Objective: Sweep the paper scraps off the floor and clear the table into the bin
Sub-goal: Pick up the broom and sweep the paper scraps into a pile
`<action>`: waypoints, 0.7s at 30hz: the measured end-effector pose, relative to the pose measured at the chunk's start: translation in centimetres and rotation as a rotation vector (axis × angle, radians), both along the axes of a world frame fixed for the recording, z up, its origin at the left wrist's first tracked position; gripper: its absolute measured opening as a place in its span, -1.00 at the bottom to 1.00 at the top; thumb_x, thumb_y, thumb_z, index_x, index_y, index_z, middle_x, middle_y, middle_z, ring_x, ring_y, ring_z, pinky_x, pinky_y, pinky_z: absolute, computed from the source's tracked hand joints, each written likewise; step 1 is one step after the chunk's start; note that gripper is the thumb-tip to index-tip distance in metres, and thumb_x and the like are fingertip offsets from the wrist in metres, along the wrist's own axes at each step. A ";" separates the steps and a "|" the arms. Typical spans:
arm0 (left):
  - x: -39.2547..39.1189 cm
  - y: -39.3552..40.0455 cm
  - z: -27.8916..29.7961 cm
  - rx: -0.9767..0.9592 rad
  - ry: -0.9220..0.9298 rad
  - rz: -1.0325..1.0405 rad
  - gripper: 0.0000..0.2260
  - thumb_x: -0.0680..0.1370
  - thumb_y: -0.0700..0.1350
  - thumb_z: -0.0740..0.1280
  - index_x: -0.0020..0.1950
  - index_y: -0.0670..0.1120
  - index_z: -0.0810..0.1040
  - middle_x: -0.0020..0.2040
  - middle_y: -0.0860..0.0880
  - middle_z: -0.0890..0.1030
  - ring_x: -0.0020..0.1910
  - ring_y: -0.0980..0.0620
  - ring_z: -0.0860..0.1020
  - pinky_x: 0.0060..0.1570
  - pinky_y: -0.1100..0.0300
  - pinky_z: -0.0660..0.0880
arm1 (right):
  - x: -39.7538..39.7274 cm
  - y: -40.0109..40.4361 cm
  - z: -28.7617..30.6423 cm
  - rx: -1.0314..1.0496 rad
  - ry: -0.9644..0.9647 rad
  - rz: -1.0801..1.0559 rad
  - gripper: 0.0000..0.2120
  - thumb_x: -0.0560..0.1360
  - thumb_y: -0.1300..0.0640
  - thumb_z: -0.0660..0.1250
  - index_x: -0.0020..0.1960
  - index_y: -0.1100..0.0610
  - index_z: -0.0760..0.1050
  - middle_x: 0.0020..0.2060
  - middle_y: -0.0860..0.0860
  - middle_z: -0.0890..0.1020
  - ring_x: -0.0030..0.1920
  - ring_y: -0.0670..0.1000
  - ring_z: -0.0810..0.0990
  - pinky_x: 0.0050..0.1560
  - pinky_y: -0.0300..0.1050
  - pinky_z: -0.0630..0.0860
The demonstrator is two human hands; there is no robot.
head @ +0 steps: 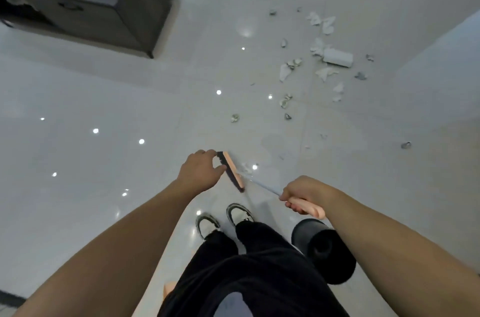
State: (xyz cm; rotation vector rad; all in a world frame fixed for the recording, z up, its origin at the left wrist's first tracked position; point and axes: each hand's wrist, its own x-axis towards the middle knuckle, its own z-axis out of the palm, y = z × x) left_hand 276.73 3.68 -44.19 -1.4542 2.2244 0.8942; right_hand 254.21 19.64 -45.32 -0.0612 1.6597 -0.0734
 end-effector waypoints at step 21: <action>-1.9 -16.9 2.1 -0.012 0.072 -0.325 -0.46 0.53 0.18 0.27 0.44 -0.05 0.35 0.33 -0.11 0.44 0.29 -0.11 0.41 0.16 0.07 0.37 | 8.3 -12.3 2.4 -0.191 0.245 -0.503 -0.97 0.49 0.32 0.32 -0.07 0.29 0.50 -0.33 0.14 0.46 -0.44 0.04 0.34 -0.46 -0.18 0.27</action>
